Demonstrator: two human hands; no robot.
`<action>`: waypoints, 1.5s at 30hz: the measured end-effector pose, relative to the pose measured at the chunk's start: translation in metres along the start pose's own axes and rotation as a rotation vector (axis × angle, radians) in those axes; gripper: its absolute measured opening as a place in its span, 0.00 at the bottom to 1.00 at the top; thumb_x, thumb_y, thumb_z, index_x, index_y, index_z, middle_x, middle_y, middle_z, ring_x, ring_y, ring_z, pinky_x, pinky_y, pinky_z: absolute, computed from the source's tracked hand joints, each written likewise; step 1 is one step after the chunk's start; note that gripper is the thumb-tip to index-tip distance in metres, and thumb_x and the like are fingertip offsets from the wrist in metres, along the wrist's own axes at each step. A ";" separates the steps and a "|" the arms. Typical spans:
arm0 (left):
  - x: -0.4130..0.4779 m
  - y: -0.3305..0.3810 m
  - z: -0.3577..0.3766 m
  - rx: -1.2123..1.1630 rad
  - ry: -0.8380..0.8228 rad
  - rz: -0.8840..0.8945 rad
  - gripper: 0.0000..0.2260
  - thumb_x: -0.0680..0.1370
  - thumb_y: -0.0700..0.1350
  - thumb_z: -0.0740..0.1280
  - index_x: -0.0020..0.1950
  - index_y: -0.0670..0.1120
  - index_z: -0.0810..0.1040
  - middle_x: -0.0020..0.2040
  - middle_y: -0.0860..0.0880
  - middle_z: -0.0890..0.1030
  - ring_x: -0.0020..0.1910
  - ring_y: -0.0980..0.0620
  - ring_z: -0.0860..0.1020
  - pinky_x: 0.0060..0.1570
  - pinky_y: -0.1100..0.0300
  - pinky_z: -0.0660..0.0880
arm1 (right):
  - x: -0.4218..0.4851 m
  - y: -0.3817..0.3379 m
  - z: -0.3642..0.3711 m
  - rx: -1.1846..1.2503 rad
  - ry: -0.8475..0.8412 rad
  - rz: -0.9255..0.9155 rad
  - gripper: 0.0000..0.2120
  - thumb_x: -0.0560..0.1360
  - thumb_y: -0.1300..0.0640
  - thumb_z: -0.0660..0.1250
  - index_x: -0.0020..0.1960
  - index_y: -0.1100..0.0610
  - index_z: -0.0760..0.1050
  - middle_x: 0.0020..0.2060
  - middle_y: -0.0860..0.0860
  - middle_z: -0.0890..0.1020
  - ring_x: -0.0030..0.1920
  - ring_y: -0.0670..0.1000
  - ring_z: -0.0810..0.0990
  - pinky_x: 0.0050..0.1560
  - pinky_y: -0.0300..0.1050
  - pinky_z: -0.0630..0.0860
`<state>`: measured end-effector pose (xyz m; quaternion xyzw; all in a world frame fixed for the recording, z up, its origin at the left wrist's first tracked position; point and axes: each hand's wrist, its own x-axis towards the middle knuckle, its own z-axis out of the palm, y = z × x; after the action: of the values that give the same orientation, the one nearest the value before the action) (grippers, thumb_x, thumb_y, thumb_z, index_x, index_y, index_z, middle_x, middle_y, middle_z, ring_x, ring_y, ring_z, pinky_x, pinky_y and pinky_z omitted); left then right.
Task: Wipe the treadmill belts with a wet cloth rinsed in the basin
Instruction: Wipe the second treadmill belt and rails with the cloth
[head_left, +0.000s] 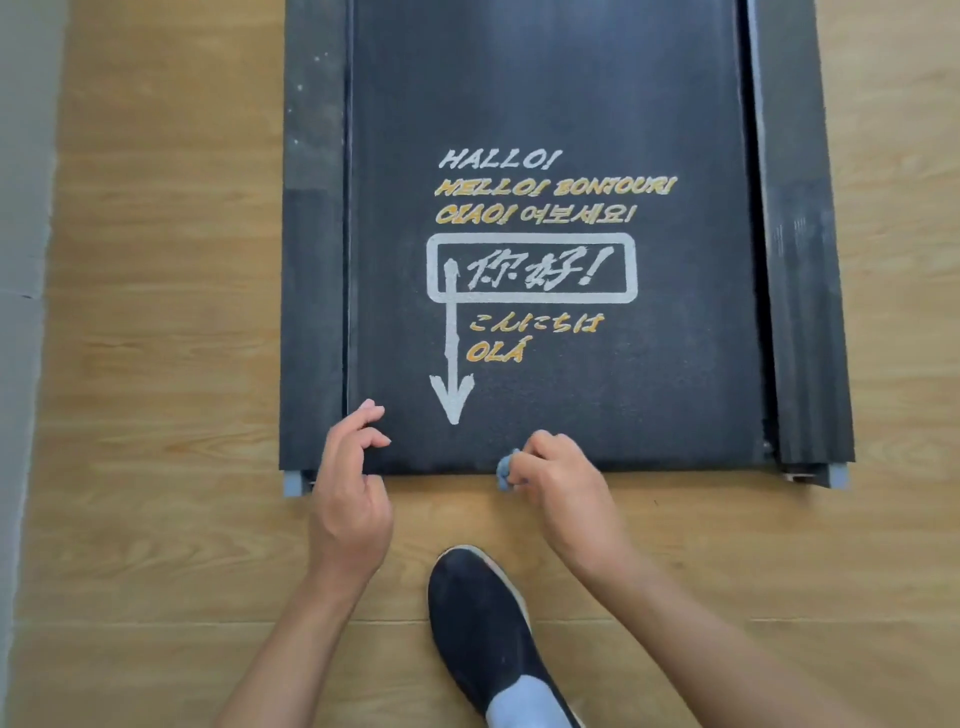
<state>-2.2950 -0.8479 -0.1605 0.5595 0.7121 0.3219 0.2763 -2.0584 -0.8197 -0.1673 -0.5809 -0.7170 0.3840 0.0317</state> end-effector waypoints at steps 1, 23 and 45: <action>-0.005 -0.007 -0.010 0.018 0.034 -0.034 0.22 0.68 0.25 0.51 0.56 0.37 0.75 0.68 0.44 0.76 0.75 0.49 0.72 0.76 0.57 0.67 | 0.011 -0.021 0.016 0.044 -0.018 -0.027 0.10 0.80 0.65 0.62 0.52 0.54 0.79 0.52 0.50 0.73 0.54 0.53 0.70 0.50 0.48 0.73; 0.019 0.023 0.041 0.117 0.075 0.125 0.18 0.70 0.26 0.55 0.53 0.35 0.79 0.59 0.41 0.79 0.61 0.43 0.78 0.68 0.55 0.71 | -0.043 0.144 -0.146 -0.414 0.132 0.222 0.18 0.70 0.71 0.66 0.39 0.53 0.61 0.40 0.46 0.65 0.40 0.51 0.67 0.31 0.44 0.63; 0.007 -0.012 0.008 0.071 0.379 -0.079 0.15 0.72 0.26 0.56 0.54 0.35 0.76 0.59 0.39 0.77 0.63 0.40 0.75 0.67 0.53 0.71 | 0.078 -0.111 0.038 -0.039 -0.073 -0.348 0.03 0.77 0.60 0.68 0.44 0.55 0.76 0.45 0.50 0.69 0.46 0.53 0.65 0.36 0.51 0.73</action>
<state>-2.2980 -0.8414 -0.1750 0.4701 0.7835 0.3850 0.1298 -2.1920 -0.7760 -0.1599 -0.4341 -0.8147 0.3797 0.0606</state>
